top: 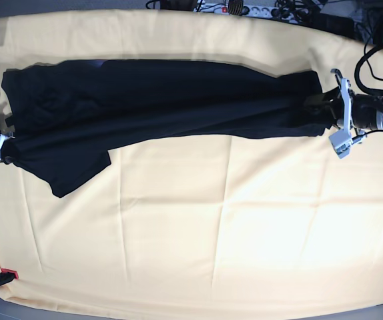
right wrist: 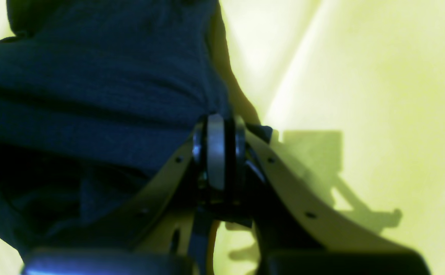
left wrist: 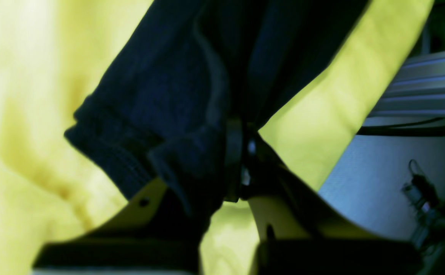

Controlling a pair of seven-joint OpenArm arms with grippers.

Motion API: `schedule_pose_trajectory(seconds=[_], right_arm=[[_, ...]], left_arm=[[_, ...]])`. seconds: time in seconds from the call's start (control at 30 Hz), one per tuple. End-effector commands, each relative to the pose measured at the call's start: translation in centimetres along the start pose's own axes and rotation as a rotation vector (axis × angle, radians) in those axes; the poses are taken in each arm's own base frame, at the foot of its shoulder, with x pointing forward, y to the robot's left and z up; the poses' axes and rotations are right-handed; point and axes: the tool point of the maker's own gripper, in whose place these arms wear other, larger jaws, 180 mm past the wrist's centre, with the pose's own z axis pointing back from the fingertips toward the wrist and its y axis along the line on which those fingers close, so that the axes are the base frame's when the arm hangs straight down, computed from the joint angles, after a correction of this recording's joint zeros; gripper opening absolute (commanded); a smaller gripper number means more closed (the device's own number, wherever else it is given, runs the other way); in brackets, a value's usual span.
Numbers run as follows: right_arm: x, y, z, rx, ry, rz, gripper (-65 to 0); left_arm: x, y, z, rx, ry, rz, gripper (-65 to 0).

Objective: Fold the T-shirt properly
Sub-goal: 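Lift the hem with both grippers and fold it over the shoulders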

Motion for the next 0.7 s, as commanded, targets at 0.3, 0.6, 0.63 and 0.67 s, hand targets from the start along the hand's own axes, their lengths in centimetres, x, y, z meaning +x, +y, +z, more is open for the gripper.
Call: schedule_pose_trajectory(seconds=[0.3, 0.6, 0.63, 0.67], right_arm=[[4.0, 0.0, 2.2, 0.043, -0.118, -0.01, -20.2], [7.7, 2.4, -0.5, 0.075, -0.285, -0.018, -20.2], [7.6, 2.6, -1.5, 0.051, -0.289, -0.005, -20.2], [7.6, 2.7, -2.3, 0.031, -0.292, 0.006, -20.2]], left_arm=[[-2.7, -0.9, 0.0, -0.02, 0.076, 0.027, -25.8], [-3.8, -0.6, -0.2, 0.005, 0.111, 0.031, -25.8], [-3.6, -0.4, -0.2, 0.018, 0.102, 0.028, -25.8], [-3.5, -0.1, -0.2, 0.033, 0.096, 0.024, -25.8]])
